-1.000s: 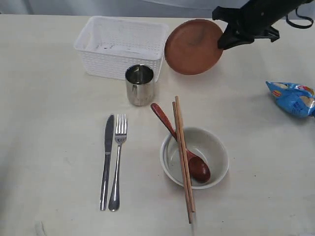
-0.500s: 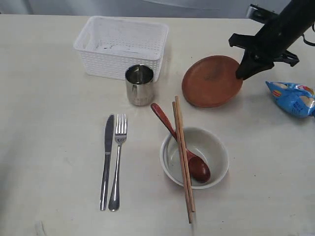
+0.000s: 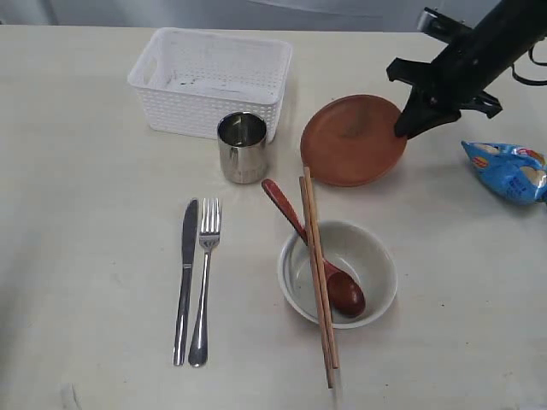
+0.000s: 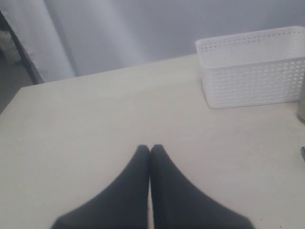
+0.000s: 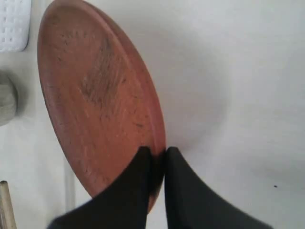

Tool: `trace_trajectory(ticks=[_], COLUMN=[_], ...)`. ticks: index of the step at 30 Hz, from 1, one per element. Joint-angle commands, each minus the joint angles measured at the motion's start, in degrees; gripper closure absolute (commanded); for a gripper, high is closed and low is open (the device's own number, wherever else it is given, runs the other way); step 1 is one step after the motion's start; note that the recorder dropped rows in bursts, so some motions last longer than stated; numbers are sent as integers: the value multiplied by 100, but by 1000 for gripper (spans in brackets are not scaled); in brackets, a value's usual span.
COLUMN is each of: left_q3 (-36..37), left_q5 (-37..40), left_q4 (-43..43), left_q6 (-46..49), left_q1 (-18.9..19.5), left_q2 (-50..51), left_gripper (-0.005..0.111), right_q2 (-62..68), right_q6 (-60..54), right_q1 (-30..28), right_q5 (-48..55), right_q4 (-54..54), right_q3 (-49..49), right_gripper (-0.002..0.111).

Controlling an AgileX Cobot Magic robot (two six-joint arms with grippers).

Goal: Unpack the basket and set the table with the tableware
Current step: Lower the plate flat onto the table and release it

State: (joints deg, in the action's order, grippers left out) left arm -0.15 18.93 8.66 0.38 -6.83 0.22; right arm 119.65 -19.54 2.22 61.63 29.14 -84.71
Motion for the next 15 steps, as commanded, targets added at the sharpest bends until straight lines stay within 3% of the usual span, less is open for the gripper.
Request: trace_trajectory(ticks=[1,9,12,15], left_q3=[15,15,15,15], left_q5=[-58,-58,-58,-58], left_q4=[-26,-26,-26,-26], left_q6=[-38,-38,-38,-38], left_q1=[-40,-40,-40,-40], left_q2=[-22,-22,-22,-22], left_gripper=[107,107,107,107], right_q2=[84,138,138,138], right_q6=[-67,25,25,25], right_q1=[132,197,197,197], right_q5=[12,-87,-87,-99], right_q4=[14,-291,-291,-291], right_q3=[22,22,22,22], right_gripper=[108,107,92,68])
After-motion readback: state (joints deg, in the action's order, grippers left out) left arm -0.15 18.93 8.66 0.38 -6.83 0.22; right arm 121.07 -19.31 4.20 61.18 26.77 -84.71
